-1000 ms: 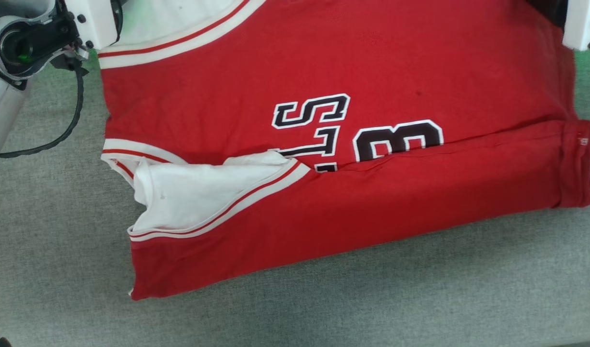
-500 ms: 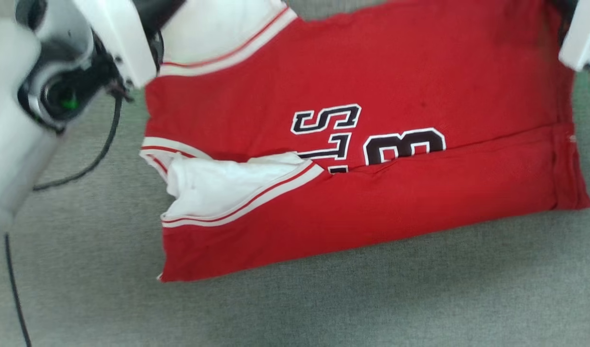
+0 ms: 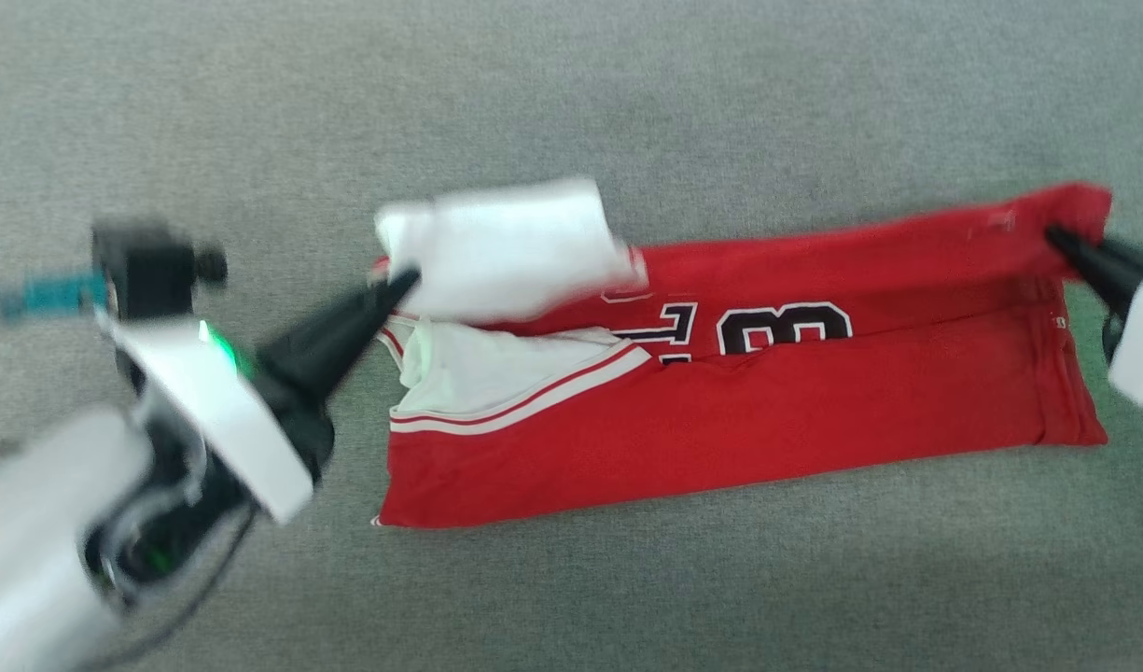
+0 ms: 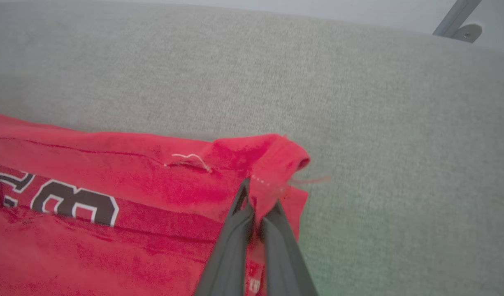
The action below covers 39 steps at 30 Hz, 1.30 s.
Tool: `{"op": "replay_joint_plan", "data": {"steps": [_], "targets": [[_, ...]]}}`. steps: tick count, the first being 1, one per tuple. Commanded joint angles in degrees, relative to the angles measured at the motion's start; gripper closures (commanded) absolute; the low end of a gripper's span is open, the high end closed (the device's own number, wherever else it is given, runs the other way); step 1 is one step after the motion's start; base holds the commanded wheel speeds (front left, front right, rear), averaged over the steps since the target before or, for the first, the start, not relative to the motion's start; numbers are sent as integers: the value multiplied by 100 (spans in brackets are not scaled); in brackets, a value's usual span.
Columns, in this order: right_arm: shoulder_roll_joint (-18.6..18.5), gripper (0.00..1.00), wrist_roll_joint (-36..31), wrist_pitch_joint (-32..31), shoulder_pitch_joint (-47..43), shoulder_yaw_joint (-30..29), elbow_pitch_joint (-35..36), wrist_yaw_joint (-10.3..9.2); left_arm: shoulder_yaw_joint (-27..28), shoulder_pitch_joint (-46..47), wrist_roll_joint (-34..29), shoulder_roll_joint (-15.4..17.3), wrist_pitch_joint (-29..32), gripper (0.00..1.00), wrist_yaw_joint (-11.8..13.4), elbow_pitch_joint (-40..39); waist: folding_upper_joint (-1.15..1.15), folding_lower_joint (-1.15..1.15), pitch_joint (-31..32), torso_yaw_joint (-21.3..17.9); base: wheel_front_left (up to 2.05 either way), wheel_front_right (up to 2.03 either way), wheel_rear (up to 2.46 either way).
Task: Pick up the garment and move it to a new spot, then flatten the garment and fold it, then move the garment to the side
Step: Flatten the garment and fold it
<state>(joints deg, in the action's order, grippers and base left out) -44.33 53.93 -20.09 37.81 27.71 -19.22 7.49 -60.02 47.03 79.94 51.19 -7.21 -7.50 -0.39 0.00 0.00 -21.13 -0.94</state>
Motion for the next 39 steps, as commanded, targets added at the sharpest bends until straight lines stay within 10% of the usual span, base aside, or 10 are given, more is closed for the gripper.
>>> {"op": "replay_joint_plan", "data": {"steps": [1, 22, 25, 26, 28, 39], "targets": [[-44, 100, 6, 84, -341, -131, 133, 0, -56, -354, -38, 75, -270, 100, 61, -147, 0, 0, 84, 54, 0, 0, 0], [777, 100, -493, -7, -1509, -1156, 199, 0, -305, -1576, -480, -703, -788, 91, 162, 913, 0, 0, -96, 57, 0, 0, 0], [809, 45, -538, 37, -1486, -1177, 165, 0, -213, -1560, -534, -788, -787, 58, 124, 1060, 0, 0, -82, 71, 0, 0, 0], [789, 2, -558, 42, -1504, -1197, 178, 0, -166, -1566, -545, -808, -791, 39, 111, 1072, 0, 0, -68, 82, 0, 0, 0], [734, 0, -550, 84, -1571, -1293, 218, 0, -68, -1605, -634, -828, -799, 0, 125, 1098, 0, 0, -15, 119, 0, 0, 0], [638, 0, -204, -420, -2034, -1951, -10, 0, 1401, -2560, -1333, -1582, -802, 0, 177, 1159, 0, 0, 311, 612, 0, 0, 0]]}}
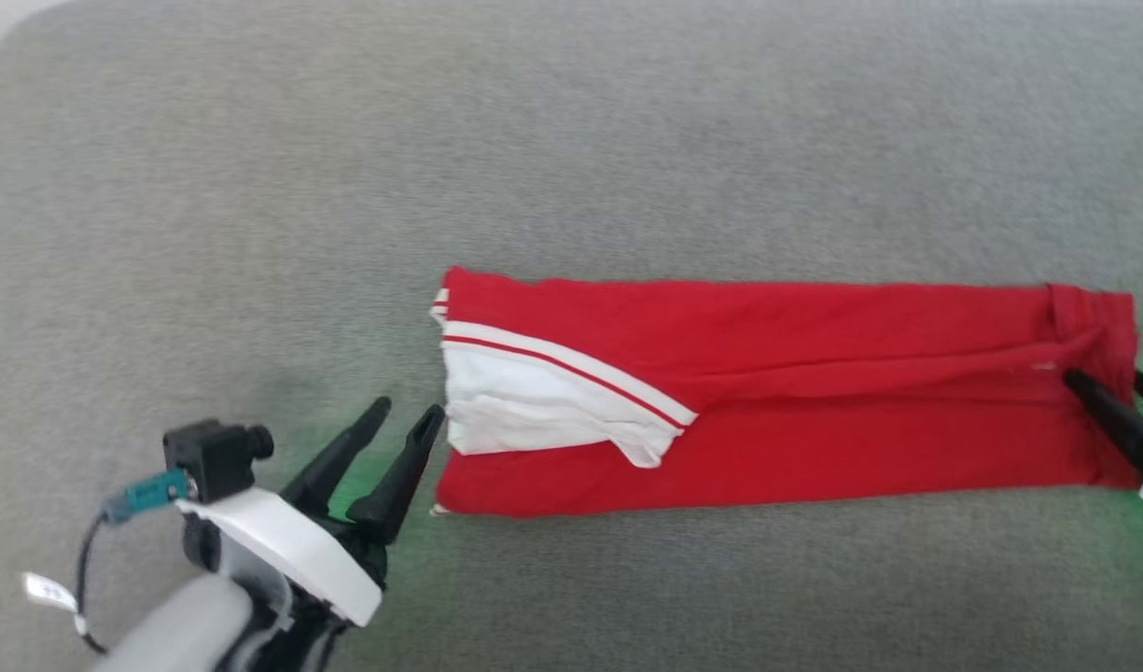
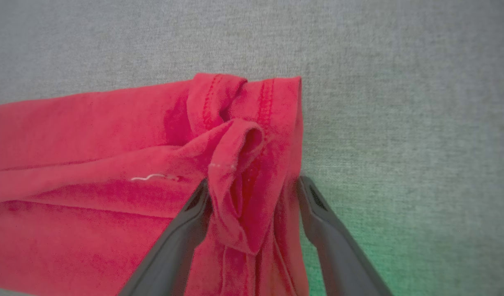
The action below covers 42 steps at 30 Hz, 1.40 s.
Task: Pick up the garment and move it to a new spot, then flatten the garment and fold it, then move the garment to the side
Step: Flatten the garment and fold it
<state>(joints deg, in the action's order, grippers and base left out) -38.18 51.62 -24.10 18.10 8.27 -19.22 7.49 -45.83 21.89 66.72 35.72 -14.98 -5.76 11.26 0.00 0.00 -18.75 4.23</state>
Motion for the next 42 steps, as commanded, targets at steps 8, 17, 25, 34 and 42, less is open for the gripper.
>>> {"op": "replay_joint_plan", "data": {"steps": [8, 17, 25, 34, 42], "targets": [[109, 0, 187, -396, -316, -247, -494, 0, 1555, -768, -1083, -1122, -26, 0, -133, 638, 0, 0, 259, 488, 0, 0, 0], [261, 0, 63, -618, -241, -365, -824, 0, 3021, -1215, -3959, -1922, -26, 0, -135, 547, 0, 0, 256, 667, 0, 0, 0], [400, 0, -51, -746, -183, -307, -1131, -1, 3817, -1489, -5339, -2470, -26, 0, -165, 82, 0, 0, 235, 696, 0, 0, 0], [719, 87, -462, -979, -8, 77, -1533, -6, 4020, -1621, -5920, -2719, -27, 0, -165, -322, 0, 0, 180, 692, 0, 0, 0], [621, 100, -489, -862, 154, -10, -1671, -23, 3944, -1586, -5808, -2696, -27, 0, -166, -448, 0, 0, 166, 618, 0, 0, 0]]}}
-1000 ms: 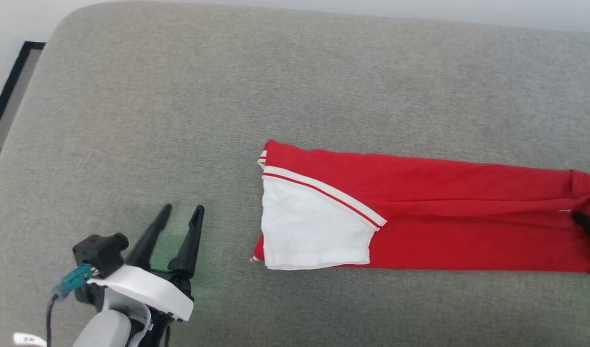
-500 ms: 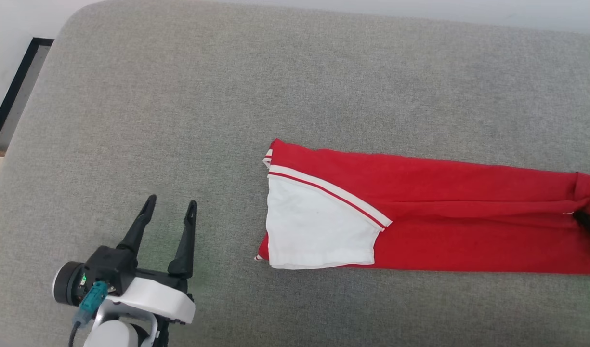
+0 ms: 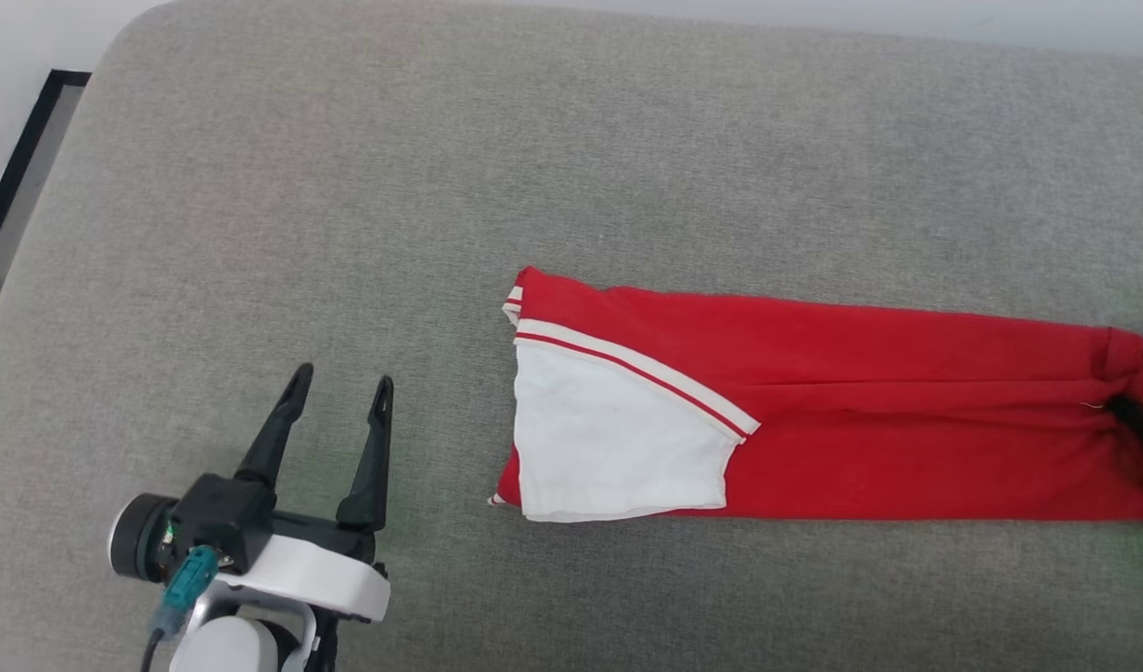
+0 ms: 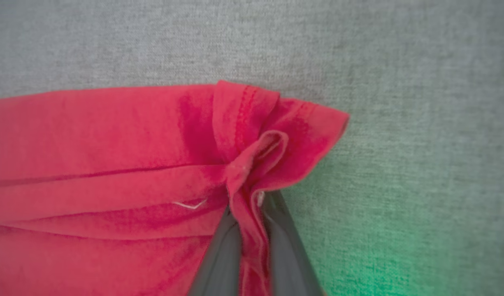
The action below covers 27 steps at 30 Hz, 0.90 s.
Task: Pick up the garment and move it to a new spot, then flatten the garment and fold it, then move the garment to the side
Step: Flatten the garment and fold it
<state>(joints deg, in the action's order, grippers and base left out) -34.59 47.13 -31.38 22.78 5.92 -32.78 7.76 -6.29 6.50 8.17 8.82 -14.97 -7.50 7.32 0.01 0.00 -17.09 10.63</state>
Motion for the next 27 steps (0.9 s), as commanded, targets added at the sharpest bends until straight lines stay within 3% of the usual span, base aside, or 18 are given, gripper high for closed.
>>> {"op": "replay_joint_plan", "data": {"steps": [1, 13, 22, 27], "targets": [[231, 100, -19, -109, -291, 173, -306, -52, -24, -51, 104, -23, -28, 0, 7, -91, -1, 0, 0, -38, 0, 0, 0], [-579, 100, 182, 46, -152, -767, -190, -46, -137, 106, 452, 221, -28, 0, 6, -419, -1, 0, -140, -451, 0, 0, 0], [-1159, 100, 221, 198, 110, -1639, -671, -40, -97, 386, 345, 294, -28, 0, 6, -458, -1, 0, -423, -716, 0, 0, 0], [-1269, 100, 217, 275, 256, -1914, -953, -39, -106, 516, 344, 295, -28, 0, 6, -371, -1, 0, -460, -742, 0, 0, 0]]}}
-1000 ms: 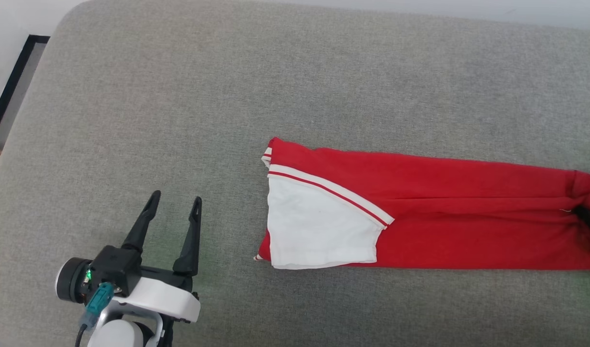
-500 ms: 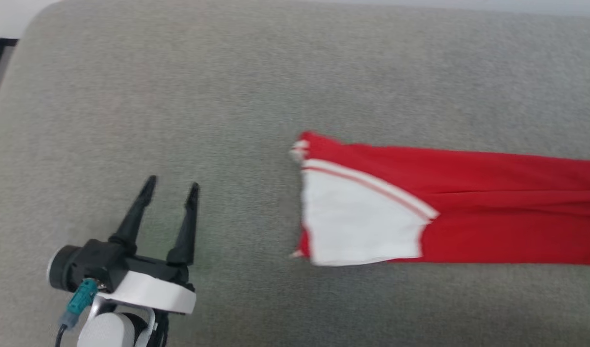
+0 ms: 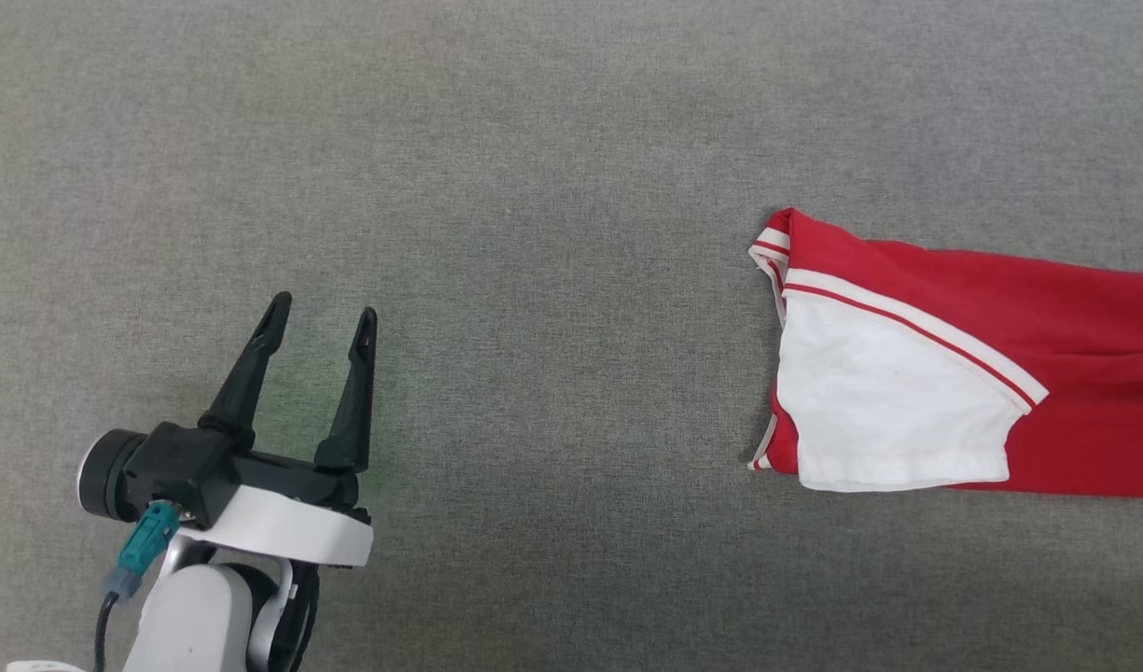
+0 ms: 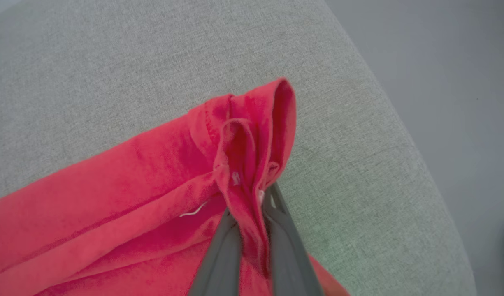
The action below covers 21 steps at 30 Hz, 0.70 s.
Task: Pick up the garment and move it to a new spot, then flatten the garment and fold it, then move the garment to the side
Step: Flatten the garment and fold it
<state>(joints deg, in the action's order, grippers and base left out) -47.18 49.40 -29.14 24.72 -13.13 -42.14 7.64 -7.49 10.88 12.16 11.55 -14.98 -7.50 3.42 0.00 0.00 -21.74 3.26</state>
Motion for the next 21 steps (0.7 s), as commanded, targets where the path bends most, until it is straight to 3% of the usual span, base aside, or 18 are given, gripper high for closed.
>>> {"op": "replay_joint_plan", "data": {"steps": [1, 8, 16, 21], "targets": [[-10, 100, -10, 51, 62, -9, -17, -27, 14, 79, -55, 21, -27, 0, 6, 19, 0, 0, 6, -5, 0, 0, 0], [195, 100, -7, 39, -170, 393, 524, -16, -35, 6, -44, -50, -27, 0, 6, 132, 0, 0, 205, 34, 0, 0, 0], [443, 100, -175, -136, -699, 1224, 2258, -16, 89, -177, 73, -131, -27, 0, 6, 314, 0, 0, 471, 177, 0, 0, 0], [854, 100, -243, -482, -771, 1831, 3254, -16, 102, -310, 40, -159, -27, 0, 6, 344, 0, 0, 620, 291, 0, 0, 0]]}}
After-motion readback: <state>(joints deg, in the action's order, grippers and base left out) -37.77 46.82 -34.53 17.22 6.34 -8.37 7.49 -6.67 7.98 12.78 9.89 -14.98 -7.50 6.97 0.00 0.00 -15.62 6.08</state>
